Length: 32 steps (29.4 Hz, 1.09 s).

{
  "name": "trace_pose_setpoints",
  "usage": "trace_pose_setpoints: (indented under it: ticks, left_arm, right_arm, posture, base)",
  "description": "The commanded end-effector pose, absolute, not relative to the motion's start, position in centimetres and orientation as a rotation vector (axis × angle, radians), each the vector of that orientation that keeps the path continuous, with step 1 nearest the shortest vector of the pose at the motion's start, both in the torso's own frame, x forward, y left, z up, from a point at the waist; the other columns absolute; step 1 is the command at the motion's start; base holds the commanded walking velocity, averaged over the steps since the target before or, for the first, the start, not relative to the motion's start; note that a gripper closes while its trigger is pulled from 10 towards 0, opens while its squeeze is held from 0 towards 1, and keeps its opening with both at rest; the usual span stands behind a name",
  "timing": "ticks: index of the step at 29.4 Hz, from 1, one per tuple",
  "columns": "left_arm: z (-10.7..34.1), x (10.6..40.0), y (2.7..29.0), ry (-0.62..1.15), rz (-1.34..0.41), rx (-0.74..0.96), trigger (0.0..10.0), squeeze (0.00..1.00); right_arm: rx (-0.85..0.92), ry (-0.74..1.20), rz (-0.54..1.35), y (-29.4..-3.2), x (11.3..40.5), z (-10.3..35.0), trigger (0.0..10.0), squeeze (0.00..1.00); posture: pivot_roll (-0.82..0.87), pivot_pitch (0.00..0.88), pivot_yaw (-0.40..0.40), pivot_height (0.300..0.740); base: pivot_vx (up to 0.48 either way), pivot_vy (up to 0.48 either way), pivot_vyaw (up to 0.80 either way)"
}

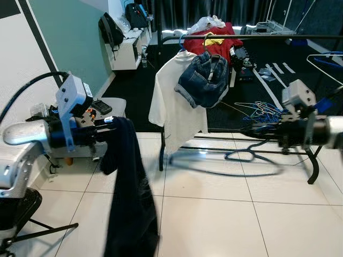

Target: Hang hanger

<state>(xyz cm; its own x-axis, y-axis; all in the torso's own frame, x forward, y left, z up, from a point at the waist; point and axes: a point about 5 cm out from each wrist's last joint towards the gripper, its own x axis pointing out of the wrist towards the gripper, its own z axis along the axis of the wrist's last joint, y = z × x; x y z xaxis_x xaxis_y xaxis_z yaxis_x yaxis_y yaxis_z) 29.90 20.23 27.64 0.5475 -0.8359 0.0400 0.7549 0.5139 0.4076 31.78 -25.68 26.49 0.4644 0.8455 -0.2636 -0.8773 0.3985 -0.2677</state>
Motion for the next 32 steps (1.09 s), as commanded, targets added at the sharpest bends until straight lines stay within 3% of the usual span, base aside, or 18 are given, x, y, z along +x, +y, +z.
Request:
trace_pose_setpoints:
  ticks: [1,3,5,6,8,11,12,15,17,19,20,21,32]
  left_arm:
    - [28.8,30.1,20.8,-0.323,-0.897,0.348,0.0,0.0]
    - [28.8,30.1,20.8,-0.323,-0.897,0.348,0.0,0.0]
    - [24.2,30.5,20.4,-0.263,-0.751,0.185,0.0,0.0]
    - [24.2,30.5,20.4,-0.263,-0.751,0.185,0.0,0.0]
    - [19.6,29.6,19.2,-0.187,-0.653,0.053,0.0,0.0]
    - [18.2,29.0,18.6,-0.164,-0.627,0.023,0.0,0.0]
    - [16.7,28.6,18.7,-0.143,-0.574,-0.008,1.9,0.0]
    - [15.8,28.3,18.8,-0.13,-0.536,-0.031,1.9,0.0]
    - [12.1,27.2,18.4,-0.041,-0.472,-0.057,5.9,0.0]
    - [11.2,26.9,18.2,-0.017,-0.462,-0.063,5.9,0.0]
    - [10.5,26.6,18.0,-0.003,-0.44,-0.081,9.6,0.0]
    - [9.3,26.3,17.9,0.03,-0.386,-0.142,10.0,0.0]
    - [7.5,25.3,17.0,0.069,-0.295,-0.208,10.0,0.0]
  right_arm:
    - [-0.359,0.044,1.087,-25.1,31.8,26.7,0.0,0.0]
    - [-0.359,0.044,1.087,-25.1,31.8,26.7,0.0,0.0]
    - [-0.171,0.067,0.974,-22.5,32.4,21.3,0.0,0.0]
    - [-0.171,0.067,0.974,-22.5,32.4,21.3,0.0,0.0]
    - [-0.033,0.131,0.865,-21.0,32.4,16.8,0.0,0.0]
    - [0.004,0.155,0.829,-20.7,32.3,15.5,0.0,0.0]
    - [0.02,0.185,0.797,-21.0,32.3,14.4,0.0,0.0]
    - [0.029,0.206,0.776,-21.2,32.2,13.7,0.0,0.0]
    - [0.026,0.309,0.662,-22.2,32.0,10.7,0.0,0.0]
    - [0.024,0.34,0.629,-22.4,31.7,9.8,0.0,0.0]
    - [0.025,0.367,0.604,-22.6,31.4,9.0,0.0,0.0]
    - [0.038,0.393,0.575,-22.7,30.7,8.0,0.0,0.0]
    - [0.113,0.396,0.528,-22.3,29.4,6.1,0.0,0.0]
  posture:
    - [-0.19,0.0,0.033,0.74]
    - [-0.19,0.0,0.033,0.74]
    - [-0.17,0.0,0.033,0.74]
    - [-0.17,0.0,0.033,0.74]
    - [-0.16,0.0,0.029,0.74]
    - [-0.16,0.0,0.029,0.74]
    - [-0.15,0.0,0.021,0.74]
    - [-0.15,0.0,0.021,0.74]
    - [-0.14,0.0,0.014,0.74]
    - [-0.14,0.0,0.014,0.74]
    - [-0.14,0.0,0.012,0.74]
    - [-0.14,0.0,0.014,0.74]
    - [-0.14,0.0,0.018,0.74]
  base:
    - [0.0,0.0,0.0]
    - [0.0,0.0,0.0]
    - [0.0,0.0,0.0]
    - [0.0,0.0,0.0]
    - [0.0,0.0,0.0]
    - [0.0,0.0,0.0]
    - [0.0,0.0,0.0]
    - [0.0,0.0,0.0]
    - [0.0,0.0,0.0]
    - [0.0,0.0,0.0]
    - [0.0,0.0,0.0]
    - [0.0,0.0,0.0]
    - [0.0,0.0,0.0]
